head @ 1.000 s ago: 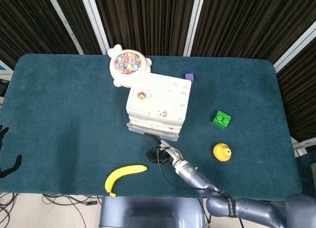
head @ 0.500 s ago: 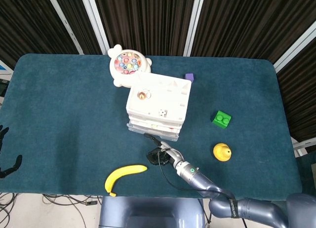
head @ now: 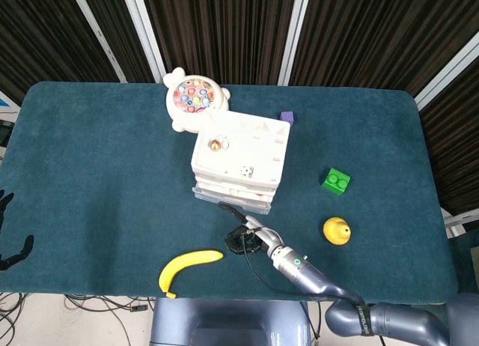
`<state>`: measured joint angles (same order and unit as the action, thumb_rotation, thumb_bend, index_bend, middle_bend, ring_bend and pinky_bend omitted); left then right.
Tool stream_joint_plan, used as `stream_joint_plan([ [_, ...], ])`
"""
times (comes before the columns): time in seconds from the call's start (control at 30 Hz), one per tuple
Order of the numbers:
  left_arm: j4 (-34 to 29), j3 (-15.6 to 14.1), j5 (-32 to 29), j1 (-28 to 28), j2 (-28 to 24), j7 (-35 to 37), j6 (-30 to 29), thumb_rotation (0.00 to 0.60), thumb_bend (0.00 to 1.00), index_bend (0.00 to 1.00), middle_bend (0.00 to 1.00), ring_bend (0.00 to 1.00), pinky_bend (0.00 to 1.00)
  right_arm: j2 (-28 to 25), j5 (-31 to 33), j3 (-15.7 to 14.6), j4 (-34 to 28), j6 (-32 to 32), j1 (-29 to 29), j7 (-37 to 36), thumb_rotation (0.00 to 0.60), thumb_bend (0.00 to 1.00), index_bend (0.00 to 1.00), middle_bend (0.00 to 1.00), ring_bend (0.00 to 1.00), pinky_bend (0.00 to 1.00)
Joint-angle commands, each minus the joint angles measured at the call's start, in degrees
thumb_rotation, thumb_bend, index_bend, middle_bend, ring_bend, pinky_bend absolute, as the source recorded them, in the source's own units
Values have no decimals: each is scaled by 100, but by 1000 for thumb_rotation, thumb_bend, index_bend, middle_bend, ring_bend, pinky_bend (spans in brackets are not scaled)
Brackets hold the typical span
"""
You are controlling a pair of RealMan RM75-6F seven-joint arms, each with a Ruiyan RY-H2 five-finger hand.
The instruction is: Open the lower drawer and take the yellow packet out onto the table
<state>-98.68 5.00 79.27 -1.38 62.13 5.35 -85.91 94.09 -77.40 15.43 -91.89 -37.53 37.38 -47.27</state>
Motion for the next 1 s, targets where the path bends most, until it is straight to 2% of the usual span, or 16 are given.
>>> stream_joint_plan([
  [0.03,2,-2,8,1,1,0,-4,600,355,45,0,0,0,-288,297,7,-316,-176,26,742,600,551,0,830,892,942],
  [0.4,-8,-4,-3,-2,0,-8,8,600,356,45,0,0,0,-627,1299,75,-932,-363,195,1995,600,550,0,858,920,967],
  [0.5,-8,-4,-5,-4,0,-3,13,600,355,45,0,0,0,-691,1779,43,-1119,-556,296,2623,600,550,0,870,932,978],
  [0.77,-6,-10,0,-7,-10,16,28,600,356,45,0,0,0,-819,3053,-50,-1467,-822,664,3743,600,550,0,879,946,991],
  [1.0,-11,-16,-4,-9,-15,8,39,600,356,45,0,0,0,-844,3688,-94,-1643,-1069,913,4333,600,551,0,888,957,998],
])
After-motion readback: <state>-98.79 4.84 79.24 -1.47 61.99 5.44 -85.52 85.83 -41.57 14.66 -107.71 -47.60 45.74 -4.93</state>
